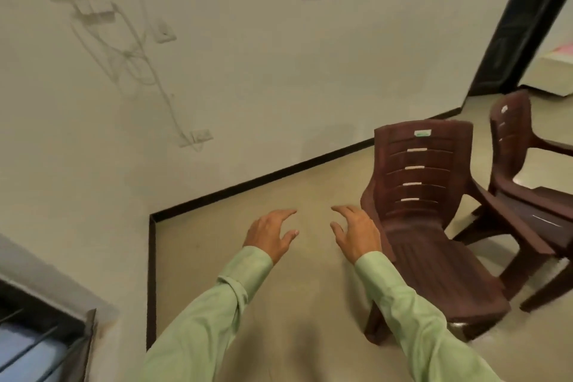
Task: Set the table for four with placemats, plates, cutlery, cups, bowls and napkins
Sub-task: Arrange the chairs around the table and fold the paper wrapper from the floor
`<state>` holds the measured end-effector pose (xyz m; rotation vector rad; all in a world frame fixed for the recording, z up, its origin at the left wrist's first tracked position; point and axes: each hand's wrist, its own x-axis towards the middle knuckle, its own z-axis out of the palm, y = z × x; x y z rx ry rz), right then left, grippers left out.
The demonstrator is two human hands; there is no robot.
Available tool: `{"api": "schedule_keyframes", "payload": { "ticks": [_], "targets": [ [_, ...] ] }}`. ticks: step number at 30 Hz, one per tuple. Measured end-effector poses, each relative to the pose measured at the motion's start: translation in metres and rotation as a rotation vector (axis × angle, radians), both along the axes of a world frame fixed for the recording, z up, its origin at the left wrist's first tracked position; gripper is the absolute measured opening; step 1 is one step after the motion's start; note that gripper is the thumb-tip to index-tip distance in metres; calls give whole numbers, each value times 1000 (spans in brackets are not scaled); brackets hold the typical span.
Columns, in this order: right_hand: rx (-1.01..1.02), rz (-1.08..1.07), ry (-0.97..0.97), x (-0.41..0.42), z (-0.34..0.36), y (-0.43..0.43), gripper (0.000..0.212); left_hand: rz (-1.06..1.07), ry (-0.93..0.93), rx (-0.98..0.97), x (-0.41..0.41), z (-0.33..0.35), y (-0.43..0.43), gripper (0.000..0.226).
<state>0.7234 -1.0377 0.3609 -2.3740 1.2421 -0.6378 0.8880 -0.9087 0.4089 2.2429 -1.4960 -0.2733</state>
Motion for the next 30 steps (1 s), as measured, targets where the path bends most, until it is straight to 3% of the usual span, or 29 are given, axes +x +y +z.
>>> {"api": "schedule_keyframes", "payload": {
  "ticks": [11,18,23,30],
  "targets": [
    [-33,-306,43,122,6,-178,39,-345,33,-39,164,-6,-253,49],
    [21,-634,-38,183,20,-293,39,-645,9,-28,241,3,-436,48],
    [27,-835,-128,196,16,-364,40,-824,30,-29,248,-4,-554,48],
    [133,-1138,-249,170,-30,-490,48,-1120,6,42,196,-50,-730,50]
  ]
}}
